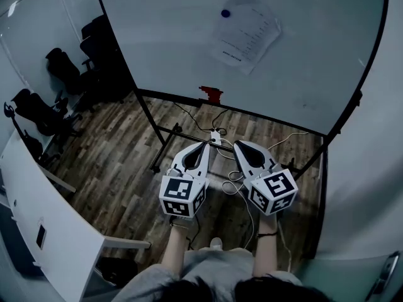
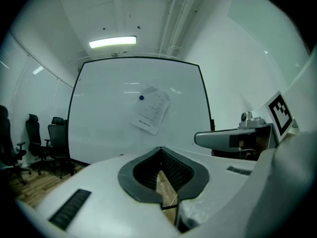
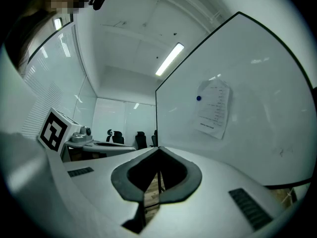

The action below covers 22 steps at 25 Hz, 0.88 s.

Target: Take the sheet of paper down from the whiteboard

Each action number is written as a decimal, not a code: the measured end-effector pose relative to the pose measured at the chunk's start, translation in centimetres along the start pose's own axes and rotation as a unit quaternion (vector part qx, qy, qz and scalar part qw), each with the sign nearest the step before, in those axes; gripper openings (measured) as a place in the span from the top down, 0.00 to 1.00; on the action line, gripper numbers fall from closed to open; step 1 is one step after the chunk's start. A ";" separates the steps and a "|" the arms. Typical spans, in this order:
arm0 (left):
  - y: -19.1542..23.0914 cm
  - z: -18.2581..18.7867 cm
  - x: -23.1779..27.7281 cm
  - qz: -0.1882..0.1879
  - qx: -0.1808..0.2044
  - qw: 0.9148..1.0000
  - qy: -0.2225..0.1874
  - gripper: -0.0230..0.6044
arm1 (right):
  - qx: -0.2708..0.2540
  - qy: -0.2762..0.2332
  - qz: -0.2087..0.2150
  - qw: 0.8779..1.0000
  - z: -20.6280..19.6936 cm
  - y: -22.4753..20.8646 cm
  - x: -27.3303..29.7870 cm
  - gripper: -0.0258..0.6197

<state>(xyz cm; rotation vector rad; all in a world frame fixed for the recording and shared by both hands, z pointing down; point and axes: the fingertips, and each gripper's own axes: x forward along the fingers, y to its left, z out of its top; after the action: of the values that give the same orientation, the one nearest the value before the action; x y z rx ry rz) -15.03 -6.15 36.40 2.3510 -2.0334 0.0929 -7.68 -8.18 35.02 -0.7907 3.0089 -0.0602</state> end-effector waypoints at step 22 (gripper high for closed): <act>5.0 1.9 10.6 -0.007 0.004 1.000 -0.020 0.96 | -0.005 -0.028 -0.030 0.999 2.8 -9.9 8.1 0.96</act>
<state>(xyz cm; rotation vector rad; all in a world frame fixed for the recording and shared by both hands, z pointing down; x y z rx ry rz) -18.45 -17.44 35.12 2.3901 -2.0387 0.0531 -9.77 -20.84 32.52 -0.8690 2.9344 -0.0250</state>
